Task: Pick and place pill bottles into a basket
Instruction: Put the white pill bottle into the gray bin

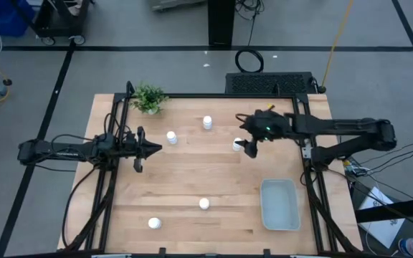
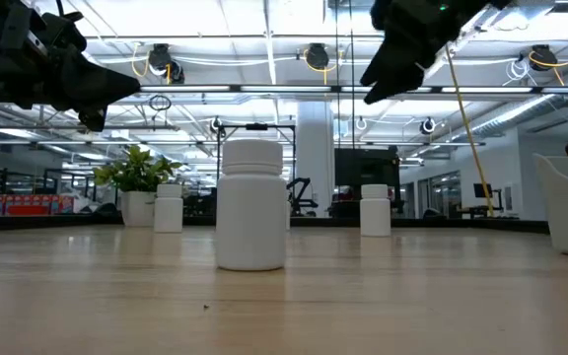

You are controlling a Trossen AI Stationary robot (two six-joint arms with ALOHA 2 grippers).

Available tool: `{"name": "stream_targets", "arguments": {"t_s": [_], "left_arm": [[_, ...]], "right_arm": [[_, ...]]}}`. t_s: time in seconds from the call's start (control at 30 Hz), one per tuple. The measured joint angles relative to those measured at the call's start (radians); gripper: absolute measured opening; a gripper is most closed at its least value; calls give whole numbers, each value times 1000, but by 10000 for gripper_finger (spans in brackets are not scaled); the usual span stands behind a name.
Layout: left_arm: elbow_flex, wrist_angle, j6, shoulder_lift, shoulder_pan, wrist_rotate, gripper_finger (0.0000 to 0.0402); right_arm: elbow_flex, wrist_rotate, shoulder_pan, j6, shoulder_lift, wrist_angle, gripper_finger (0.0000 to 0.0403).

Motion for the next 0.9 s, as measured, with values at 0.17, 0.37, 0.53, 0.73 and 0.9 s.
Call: {"name": "stream_targets", "arguments": {"t_s": [0.17, 0.37, 0.53, 0.73, 0.9], "left_arm": [[0, 0, 4, 0, 0, 0, 31], [0, 0, 6, 0, 0, 0, 31], [0, 0, 7, 0, 0, 0, 31], [0, -1, 16, 0, 0, 0, 31], [0, -1, 22, 0, 0, 0, 31]], "right_arm": [[98, -81, -60, 1, 115, -110, 318], [129, -146, -114, -10, 213, -158, 318], [130, -161, -126, -18, 276, -185, 318], [130, -183, -125, -18, 333, -185, 318], [130, -183, -125, -22, 350, -190, 318]]}}
